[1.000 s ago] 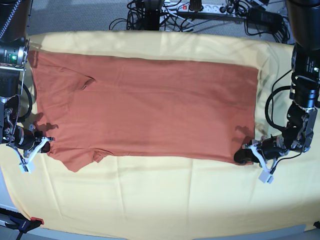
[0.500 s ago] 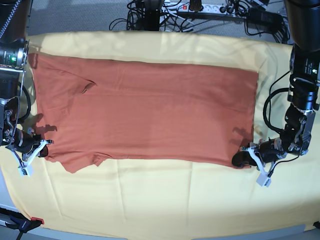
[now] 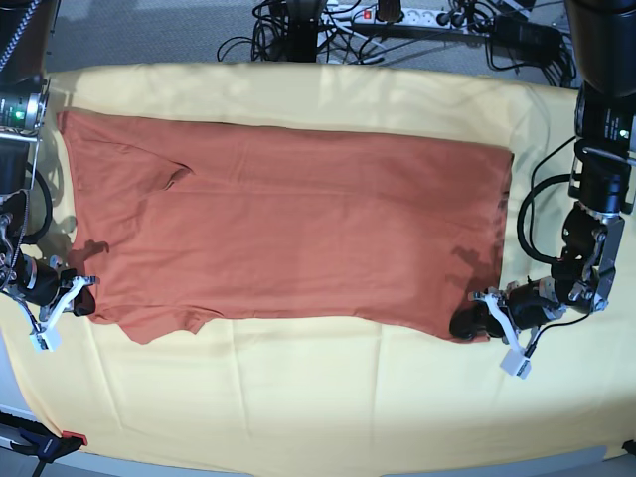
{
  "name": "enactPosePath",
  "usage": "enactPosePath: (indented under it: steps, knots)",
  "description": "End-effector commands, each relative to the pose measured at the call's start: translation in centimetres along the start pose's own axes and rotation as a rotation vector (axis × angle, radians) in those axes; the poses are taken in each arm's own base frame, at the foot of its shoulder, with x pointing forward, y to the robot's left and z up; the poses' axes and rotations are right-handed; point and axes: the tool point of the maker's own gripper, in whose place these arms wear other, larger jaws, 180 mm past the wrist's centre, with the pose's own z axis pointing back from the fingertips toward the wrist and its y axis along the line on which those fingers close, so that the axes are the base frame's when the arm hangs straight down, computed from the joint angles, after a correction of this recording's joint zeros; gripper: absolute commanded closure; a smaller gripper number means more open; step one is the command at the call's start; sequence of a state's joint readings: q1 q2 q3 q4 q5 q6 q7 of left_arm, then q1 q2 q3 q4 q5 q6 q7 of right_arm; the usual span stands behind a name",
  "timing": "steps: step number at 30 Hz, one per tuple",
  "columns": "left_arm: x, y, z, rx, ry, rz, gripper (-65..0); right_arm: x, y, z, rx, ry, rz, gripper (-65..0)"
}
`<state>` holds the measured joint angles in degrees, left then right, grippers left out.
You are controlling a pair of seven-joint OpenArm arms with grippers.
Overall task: Fold the T-shirt properly
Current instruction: 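Lift the hem and fold it toward the collar edge with both grippers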
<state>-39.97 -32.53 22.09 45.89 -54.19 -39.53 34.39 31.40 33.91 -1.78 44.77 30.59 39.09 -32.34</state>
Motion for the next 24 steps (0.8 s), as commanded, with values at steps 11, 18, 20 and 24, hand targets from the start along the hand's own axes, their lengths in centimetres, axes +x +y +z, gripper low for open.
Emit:
enactPosePath:
  steps: [11, 18, 20, 24]
  knots:
    - [0.2, -2.9, 2.5, -0.045, -0.097, -0.078, 0.0, 1.4, 0.4, 3.2, -0.015, -0.065, 0.17, 0.0]
    - [1.3, -2.6, 5.7, -0.01, -0.131, -0.142, 0.0, 2.0, 0.2, 3.7, -0.023, -0.075, 0.186, 0.0]
    - [1.6, -2.4, 6.0, -0.006, -0.136, -0.144, 0.0, 2.1, 0.3, 3.7, -0.017, -0.085, 0.18, 0.0]
    - [1.7, -2.6, 6.1, -0.009, -0.138, -0.147, 0.0, 2.3, 0.4, 3.7, -0.01, -0.094, 0.171, 0.0]
